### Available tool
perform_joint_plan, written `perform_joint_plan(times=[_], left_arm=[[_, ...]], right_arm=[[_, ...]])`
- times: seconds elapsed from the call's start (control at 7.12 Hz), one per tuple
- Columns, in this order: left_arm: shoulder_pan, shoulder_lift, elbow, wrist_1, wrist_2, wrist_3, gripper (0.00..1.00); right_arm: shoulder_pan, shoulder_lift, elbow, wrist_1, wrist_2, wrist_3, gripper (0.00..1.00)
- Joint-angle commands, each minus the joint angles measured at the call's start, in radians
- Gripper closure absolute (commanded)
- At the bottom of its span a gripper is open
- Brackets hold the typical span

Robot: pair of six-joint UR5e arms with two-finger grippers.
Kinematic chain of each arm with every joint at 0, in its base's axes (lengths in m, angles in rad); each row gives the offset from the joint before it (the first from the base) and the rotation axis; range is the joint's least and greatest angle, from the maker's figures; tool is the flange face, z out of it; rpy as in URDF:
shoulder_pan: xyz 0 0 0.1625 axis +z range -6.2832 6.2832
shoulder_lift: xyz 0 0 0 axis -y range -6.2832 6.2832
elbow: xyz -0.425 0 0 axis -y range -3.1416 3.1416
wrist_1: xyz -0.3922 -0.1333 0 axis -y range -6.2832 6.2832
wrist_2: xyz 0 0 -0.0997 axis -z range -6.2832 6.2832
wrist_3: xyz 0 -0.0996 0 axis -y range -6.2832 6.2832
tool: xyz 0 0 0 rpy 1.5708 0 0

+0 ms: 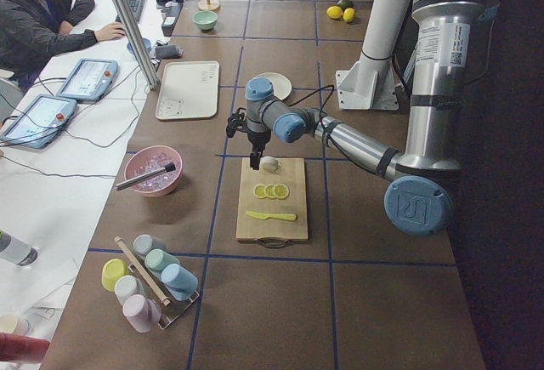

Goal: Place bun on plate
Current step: 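Reach the left gripper down to the white bun on the cutting board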

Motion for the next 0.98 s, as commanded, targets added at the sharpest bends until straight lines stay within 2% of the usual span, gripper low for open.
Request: perform_joint_plan(times=[0.0,0.42,0.56,0.7,0.84], left_arm=[[0.095,-0.041,0.111,-0.166,0.023,-0.100,0.00],[0.124,-0.047,0.111,-0.157,0.021,-0.110,0.02],[0.126,-0.044,0.108,-0.157,0.021,-0.112,0.26],[0.126,-0.039,0.109,-0.156,0.021,-0.110,0.35],[0.126,-0.024,0.100,-0.156,0.021,-0.110,0.35]], right_arm=[[0.000,0.003,0.000,0.000,0.000,0.000,0.00],[0.000,0.002,0.001,0.000,0.001,0.001,0.00],[0.000,0.000,0.003,0.000,0.001,0.001,0.00],[0.000,-0.002,0.001,0.000,0.001,0.001,0.00],[0.000,-0.002,0.001,0.000,0.001,0.001,0.00]])
